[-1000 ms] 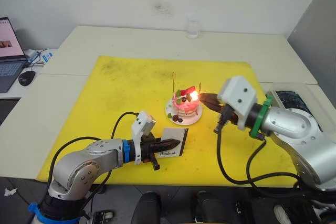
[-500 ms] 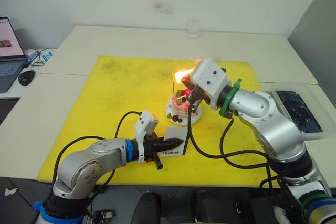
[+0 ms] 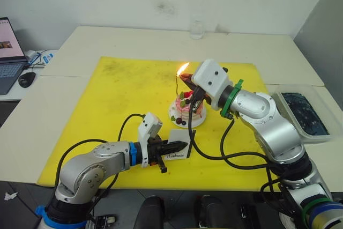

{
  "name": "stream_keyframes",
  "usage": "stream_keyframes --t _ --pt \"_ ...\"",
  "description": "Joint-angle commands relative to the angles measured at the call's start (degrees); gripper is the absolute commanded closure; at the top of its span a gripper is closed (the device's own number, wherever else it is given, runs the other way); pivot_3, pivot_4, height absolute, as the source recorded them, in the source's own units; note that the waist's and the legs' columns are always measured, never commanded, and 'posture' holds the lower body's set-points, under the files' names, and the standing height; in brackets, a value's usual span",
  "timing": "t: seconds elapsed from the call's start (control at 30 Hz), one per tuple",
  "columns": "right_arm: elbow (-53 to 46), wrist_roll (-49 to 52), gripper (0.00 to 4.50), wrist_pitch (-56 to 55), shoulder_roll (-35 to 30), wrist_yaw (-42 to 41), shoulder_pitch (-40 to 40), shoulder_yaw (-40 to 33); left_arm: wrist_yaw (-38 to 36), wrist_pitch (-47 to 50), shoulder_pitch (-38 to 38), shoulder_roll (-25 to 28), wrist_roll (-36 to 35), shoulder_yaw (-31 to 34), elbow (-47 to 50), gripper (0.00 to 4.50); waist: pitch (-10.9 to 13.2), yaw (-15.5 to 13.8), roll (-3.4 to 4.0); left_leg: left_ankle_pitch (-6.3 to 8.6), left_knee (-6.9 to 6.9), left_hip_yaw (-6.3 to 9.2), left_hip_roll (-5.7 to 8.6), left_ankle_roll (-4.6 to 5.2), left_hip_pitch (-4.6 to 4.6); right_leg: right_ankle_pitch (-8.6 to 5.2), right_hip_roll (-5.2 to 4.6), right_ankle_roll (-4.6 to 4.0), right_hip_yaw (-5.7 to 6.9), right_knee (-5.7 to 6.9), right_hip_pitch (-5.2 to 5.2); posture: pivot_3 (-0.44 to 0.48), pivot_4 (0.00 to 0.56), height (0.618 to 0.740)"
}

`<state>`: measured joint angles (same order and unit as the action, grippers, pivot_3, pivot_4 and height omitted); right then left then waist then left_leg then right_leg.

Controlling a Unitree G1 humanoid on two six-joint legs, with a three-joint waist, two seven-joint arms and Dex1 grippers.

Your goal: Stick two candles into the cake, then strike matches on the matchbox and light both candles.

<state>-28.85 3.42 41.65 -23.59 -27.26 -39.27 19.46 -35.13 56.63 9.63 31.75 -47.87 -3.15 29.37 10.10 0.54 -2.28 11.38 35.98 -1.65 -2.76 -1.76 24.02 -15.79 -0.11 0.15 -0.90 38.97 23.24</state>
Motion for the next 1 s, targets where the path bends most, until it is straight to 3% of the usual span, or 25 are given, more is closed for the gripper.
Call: stream_keyframes --t 0.03,1.0 --pt "-1.72 -0.58 4.49 -0.8 0.2 -0.32 -0.35 -0.61 -0.27 -1.27 0.73 -0.21 0.1 -0.23 1.96 4.5 0.0 0.0 0.0 0.0 0.0 0.0 0.0 0.0 0.0 0.0 0.0 0.0 0.0 0.0 0.0 0.0 0.15 0.74" --pt "-2.93 -0.5 4.49 0.88 1.08 -1.22 -0.35 -0.41 -1.08 -2.18 0.77 -0.12 0.91 -1.16 1.35 4.5 0.0 0.01 0.0 0.0 0.0 0.0 -0.01 0.0 0.0 0.0 0.0 0.0 0.0 0.0 0.0 0.0 0.15 0.74"
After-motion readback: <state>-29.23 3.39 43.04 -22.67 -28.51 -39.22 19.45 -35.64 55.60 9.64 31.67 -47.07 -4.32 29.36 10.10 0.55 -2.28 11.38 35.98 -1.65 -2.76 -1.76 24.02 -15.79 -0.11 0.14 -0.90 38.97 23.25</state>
